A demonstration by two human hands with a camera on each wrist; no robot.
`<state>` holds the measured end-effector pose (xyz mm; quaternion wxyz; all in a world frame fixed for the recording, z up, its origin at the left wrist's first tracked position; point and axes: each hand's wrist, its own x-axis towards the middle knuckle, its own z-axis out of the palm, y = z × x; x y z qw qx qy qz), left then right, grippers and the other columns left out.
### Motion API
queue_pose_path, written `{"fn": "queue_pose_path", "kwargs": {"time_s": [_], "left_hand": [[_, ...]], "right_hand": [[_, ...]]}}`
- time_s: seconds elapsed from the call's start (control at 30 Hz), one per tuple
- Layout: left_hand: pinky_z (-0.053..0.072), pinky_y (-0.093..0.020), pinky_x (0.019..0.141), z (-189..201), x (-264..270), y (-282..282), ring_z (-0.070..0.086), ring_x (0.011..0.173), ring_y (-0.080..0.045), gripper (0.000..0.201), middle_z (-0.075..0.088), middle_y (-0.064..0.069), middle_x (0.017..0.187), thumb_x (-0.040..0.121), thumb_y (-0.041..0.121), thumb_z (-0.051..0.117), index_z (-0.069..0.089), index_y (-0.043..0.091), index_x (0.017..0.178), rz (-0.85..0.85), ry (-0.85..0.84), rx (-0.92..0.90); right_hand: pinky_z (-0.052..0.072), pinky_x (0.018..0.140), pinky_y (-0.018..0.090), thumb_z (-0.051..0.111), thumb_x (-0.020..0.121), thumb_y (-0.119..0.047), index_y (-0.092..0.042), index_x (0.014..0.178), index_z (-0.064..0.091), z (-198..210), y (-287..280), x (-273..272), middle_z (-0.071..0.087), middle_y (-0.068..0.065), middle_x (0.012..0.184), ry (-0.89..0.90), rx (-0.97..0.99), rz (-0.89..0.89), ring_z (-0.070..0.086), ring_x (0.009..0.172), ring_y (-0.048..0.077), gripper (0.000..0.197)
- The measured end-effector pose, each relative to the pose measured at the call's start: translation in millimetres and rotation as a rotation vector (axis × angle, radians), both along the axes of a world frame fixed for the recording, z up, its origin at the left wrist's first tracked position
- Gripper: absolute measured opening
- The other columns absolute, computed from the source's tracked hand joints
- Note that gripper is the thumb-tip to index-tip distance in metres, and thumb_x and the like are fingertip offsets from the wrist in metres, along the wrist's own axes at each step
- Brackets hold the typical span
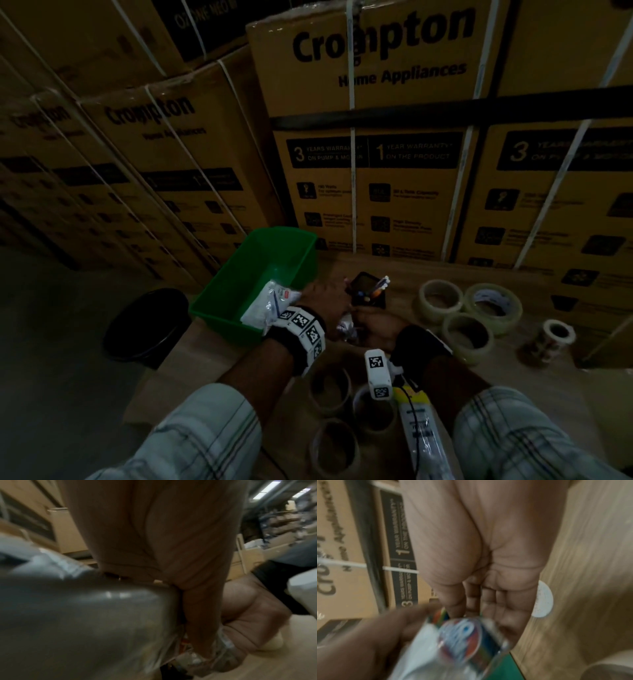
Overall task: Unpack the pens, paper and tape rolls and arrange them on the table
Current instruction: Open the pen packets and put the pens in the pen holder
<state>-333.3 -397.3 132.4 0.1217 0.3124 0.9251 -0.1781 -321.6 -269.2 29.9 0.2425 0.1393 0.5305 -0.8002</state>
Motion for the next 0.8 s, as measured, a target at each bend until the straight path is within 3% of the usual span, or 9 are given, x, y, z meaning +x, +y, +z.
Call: {"fn": "queue_pose_path", "kwargs": {"time_s": [0.03,0.07,0.13,0.17,0.33,0.53,0.63,0.73,0.8], "left_hand": [[0.033,-0.045,0.106,-1,-1,-5,0.042,0.129,-0.036,0.08,0.037,-0.015,0.143,0.078,0.041,0.072,0.034,0.016,0.144,0.027,-0.004,0.028],[0.033,-0.044,0.107,-3,-2,-10,0.04,0.131,-0.035,0.083,0.035,-0.015,0.146,0.078,0.041,0.073,0.031,0.016,0.145,0.045,-0.022,0.06],[0.033,-0.044,0.109,-6,-4,-17,0.035,0.136,-0.034,0.083,0.031,-0.013,0.151,0.079,0.038,0.073,0.029,0.017,0.146,0.081,-0.068,0.124],[0.034,-0.044,0.11,-10,-5,-19,0.035,0.137,-0.034,0.081,0.03,-0.012,0.152,0.079,0.036,0.073,0.03,0.018,0.146,0.106,-0.089,0.153],[0.042,-0.042,0.105,-26,-8,-20,0.043,0.13,-0.036,0.084,0.035,-0.014,0.146,0.076,0.036,0.075,0.03,0.02,0.145,0.173,-0.153,0.34],[0.035,-0.038,0.111,-29,-11,-15,0.043,0.13,-0.032,0.086,0.04,-0.014,0.143,0.074,0.035,0.077,0.031,0.02,0.145,0.176,-0.18,0.487],[0.034,-0.042,0.111,-32,-15,-12,0.04,0.131,-0.031,0.082,0.041,-0.013,0.143,0.072,0.039,0.076,0.036,0.02,0.141,0.173,-0.205,0.515],[0.035,-0.042,0.11,-41,-18,-16,0.04,0.131,-0.031,0.086,0.042,-0.013,0.144,0.071,0.04,0.077,0.034,0.017,0.143,0.214,-0.196,0.536],[0.036,-0.039,0.109,-48,-17,-19,0.04,0.133,-0.031,0.092,0.04,-0.013,0.145,0.071,0.037,0.078,0.029,0.017,0.146,0.261,-0.201,0.563]], "right_hand": [[0.054,0.09,0.043,0.041,0.098,-0.004,0.003,0.107,0.062,-1,2,-1,0.066,0.025,0.111,0.0,-0.039,-0.011,0.066,0.094,0.034,0.024],[0.059,0.078,0.036,0.041,0.098,-0.003,-0.001,0.1,0.065,2,4,1,0.071,0.019,0.099,0.0,-0.051,-0.015,0.069,0.085,0.029,0.024],[0.058,0.056,0.024,0.043,0.097,-0.002,-0.008,0.088,0.064,10,10,3,0.07,0.007,0.078,-0.02,-0.003,0.005,0.068,0.067,0.018,0.024],[0.056,0.053,0.022,0.044,0.097,-0.002,-0.01,0.084,0.065,12,13,3,0.07,0.004,0.072,-0.019,0.011,0.017,0.067,0.062,0.015,0.026],[0.057,0.052,0.021,0.039,0.096,0.005,-0.007,0.084,0.061,21,29,-2,0.072,0.002,0.065,0.046,0.042,0.017,0.07,0.056,0.011,0.029],[0.058,0.06,0.023,0.038,0.091,0.014,-0.012,0.093,0.061,27,37,3,0.068,0.008,0.086,0.145,0.143,0.038,0.07,0.067,0.015,0.034],[0.054,0.051,0.018,0.042,0.093,0.01,-0.011,0.082,0.059,40,39,4,0.066,0.005,0.072,0.188,0.304,0.056,0.066,0.056,0.01,0.029],[0.046,0.05,0.019,0.044,0.094,0.004,-0.01,0.078,0.057,58,44,-1,0.056,0.011,0.072,0.248,0.451,0.078,0.055,0.055,0.012,0.025],[0.04,0.05,0.019,0.05,0.093,-0.004,-0.012,0.074,0.059,73,51,-8,0.055,0.006,0.066,0.285,0.615,0.043,0.049,0.057,0.013,0.023]]}}
